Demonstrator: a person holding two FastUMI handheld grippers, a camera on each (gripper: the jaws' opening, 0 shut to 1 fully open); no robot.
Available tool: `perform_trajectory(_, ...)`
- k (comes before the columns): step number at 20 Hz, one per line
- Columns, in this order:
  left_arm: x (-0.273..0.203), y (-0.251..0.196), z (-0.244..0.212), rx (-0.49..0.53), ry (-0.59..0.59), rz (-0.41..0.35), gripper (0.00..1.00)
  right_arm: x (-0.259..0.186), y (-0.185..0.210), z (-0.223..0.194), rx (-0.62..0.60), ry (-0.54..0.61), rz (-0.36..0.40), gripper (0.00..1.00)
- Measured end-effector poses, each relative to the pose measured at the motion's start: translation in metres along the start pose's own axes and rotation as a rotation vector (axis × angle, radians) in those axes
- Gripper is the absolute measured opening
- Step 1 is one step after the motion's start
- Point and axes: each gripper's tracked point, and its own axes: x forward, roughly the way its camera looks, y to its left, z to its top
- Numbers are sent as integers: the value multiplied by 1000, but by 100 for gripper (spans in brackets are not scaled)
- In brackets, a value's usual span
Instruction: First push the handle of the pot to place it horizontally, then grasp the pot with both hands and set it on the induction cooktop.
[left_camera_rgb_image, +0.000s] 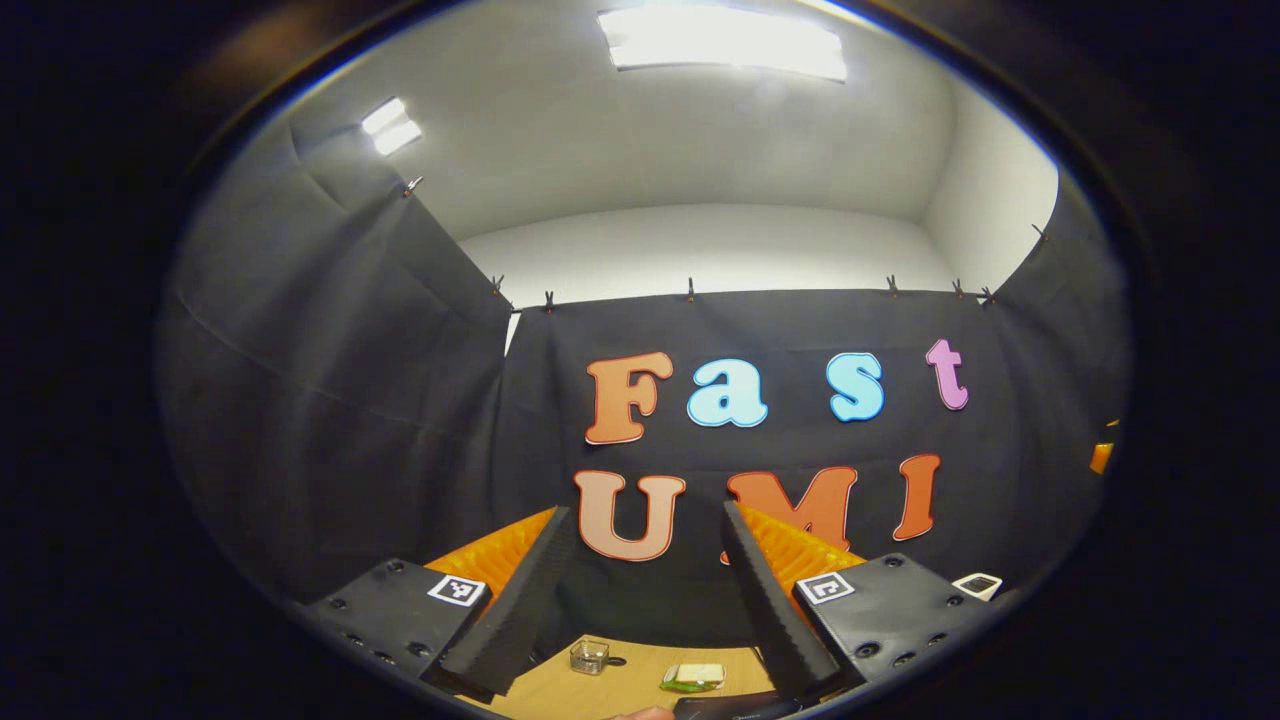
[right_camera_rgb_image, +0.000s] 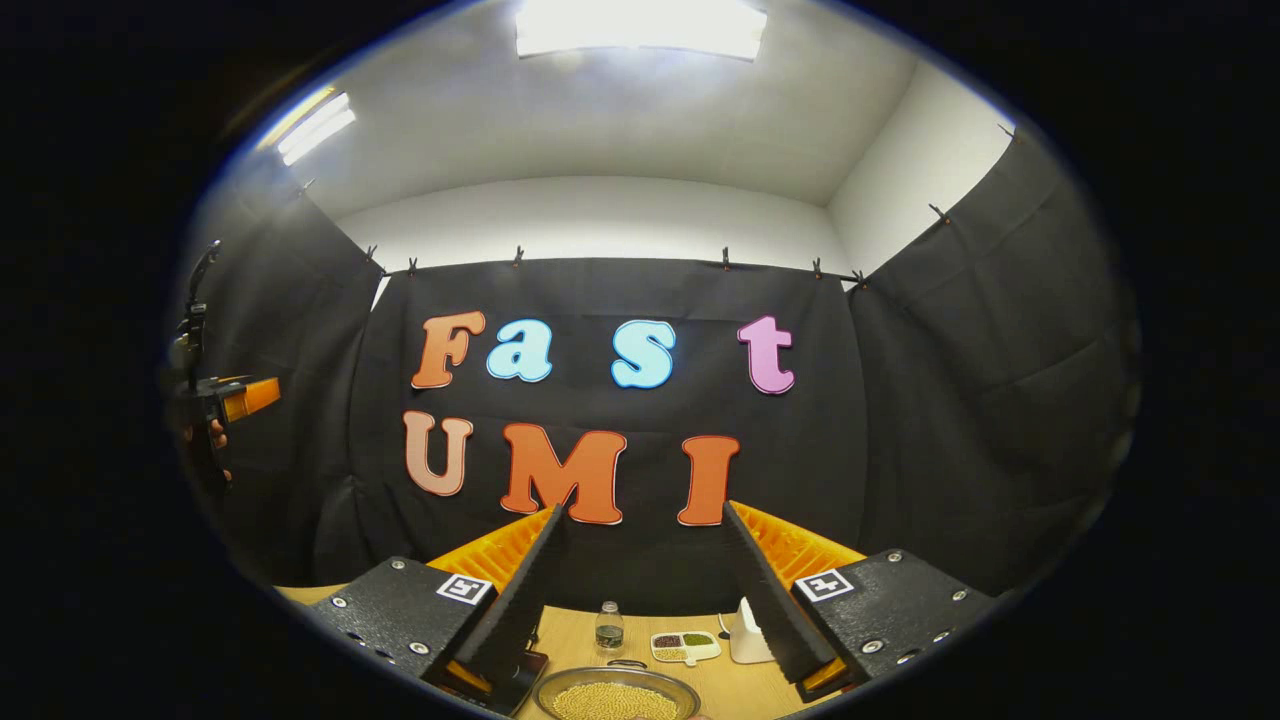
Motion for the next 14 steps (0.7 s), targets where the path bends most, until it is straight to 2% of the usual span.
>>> perform_trajectory(7, -5, -4, 2, -17, -29, -10, 98, 1, 7, -10, 8, 20, 18, 95)
perform_trajectory(14, -4, -3, -9, -10, 5, -3, 97, -7, 20, -46, 36, 134, 72, 95)
